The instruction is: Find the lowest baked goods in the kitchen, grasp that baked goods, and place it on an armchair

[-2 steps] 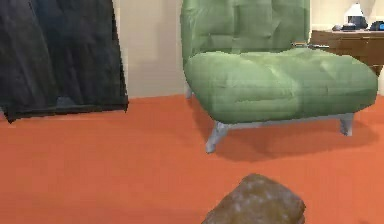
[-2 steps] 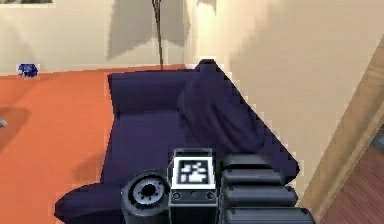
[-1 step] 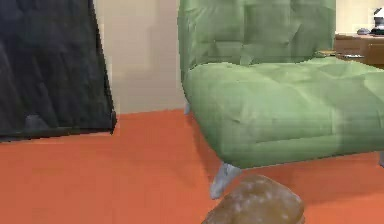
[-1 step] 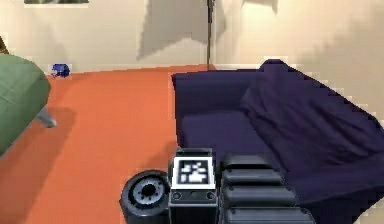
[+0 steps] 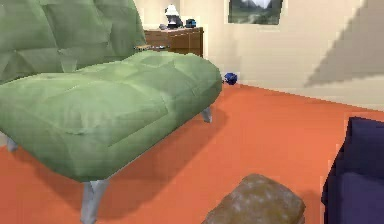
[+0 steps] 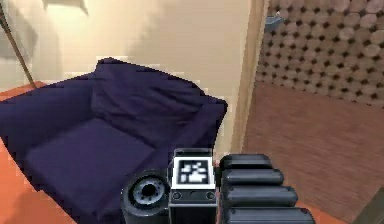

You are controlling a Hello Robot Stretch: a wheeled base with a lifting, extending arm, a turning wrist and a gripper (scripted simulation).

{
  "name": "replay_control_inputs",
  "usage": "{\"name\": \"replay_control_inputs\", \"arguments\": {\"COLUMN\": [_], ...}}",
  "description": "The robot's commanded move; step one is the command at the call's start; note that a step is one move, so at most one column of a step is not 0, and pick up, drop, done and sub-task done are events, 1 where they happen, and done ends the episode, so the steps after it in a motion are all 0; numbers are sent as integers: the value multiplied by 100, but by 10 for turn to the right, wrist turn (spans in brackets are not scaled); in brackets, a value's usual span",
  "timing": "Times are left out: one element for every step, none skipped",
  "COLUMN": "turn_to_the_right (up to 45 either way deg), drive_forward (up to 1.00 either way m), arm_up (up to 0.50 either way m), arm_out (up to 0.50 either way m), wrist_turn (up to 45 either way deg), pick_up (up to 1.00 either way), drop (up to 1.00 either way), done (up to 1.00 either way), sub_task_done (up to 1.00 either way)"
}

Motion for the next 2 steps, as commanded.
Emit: {"name": "replay_control_inputs", "arguments": {"turn_to_the_right": [60, 0], "drive_forward": [0, 30], "arm_up": [0, 0], "arm_out": [0, 0], "wrist_turn": [0, 0], "pick_up": [0, 0], "drop": [0, 0], "done": [0, 0], "sub_task_done": [0, 0]}}
